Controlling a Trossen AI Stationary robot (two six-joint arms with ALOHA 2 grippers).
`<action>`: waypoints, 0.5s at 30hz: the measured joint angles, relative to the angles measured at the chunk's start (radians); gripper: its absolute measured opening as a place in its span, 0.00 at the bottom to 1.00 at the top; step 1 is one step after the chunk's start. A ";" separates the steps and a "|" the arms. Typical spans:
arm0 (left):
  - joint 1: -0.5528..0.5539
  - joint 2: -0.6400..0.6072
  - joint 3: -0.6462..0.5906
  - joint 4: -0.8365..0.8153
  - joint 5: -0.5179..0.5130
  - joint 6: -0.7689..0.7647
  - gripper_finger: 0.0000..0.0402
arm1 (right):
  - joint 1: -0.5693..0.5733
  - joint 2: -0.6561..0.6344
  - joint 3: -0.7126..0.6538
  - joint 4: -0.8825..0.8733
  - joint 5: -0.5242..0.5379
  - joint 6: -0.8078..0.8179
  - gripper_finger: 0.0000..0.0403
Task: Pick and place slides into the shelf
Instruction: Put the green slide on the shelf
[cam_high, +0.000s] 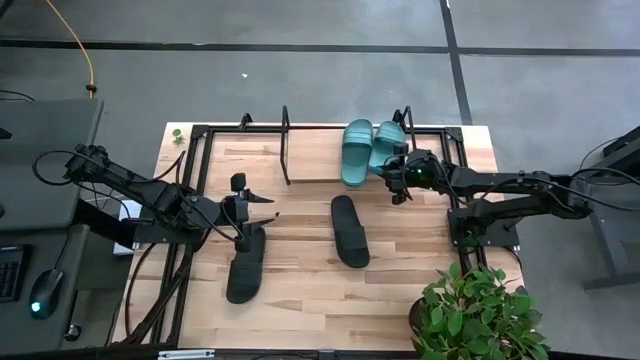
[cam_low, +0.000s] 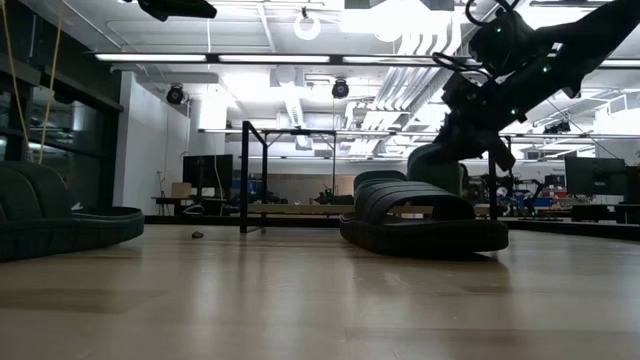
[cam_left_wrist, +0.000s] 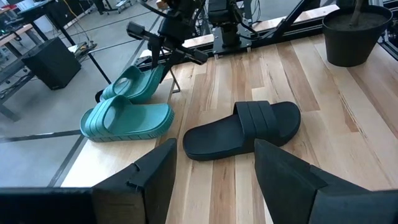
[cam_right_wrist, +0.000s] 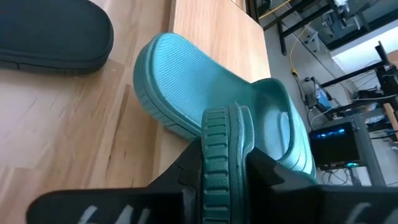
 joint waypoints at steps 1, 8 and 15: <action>0.000 0.000 0.000 0.000 0.000 0.000 0.49 | 0.001 0.000 0.000 -0.002 -0.001 0.004 0.12; 0.000 0.000 0.000 0.000 0.000 0.000 0.49 | 0.013 -0.001 0.000 -0.021 0.002 0.042 0.13; 0.000 0.000 0.000 0.000 0.000 0.000 0.49 | 0.013 -0.001 0.000 -0.079 -0.002 0.079 0.22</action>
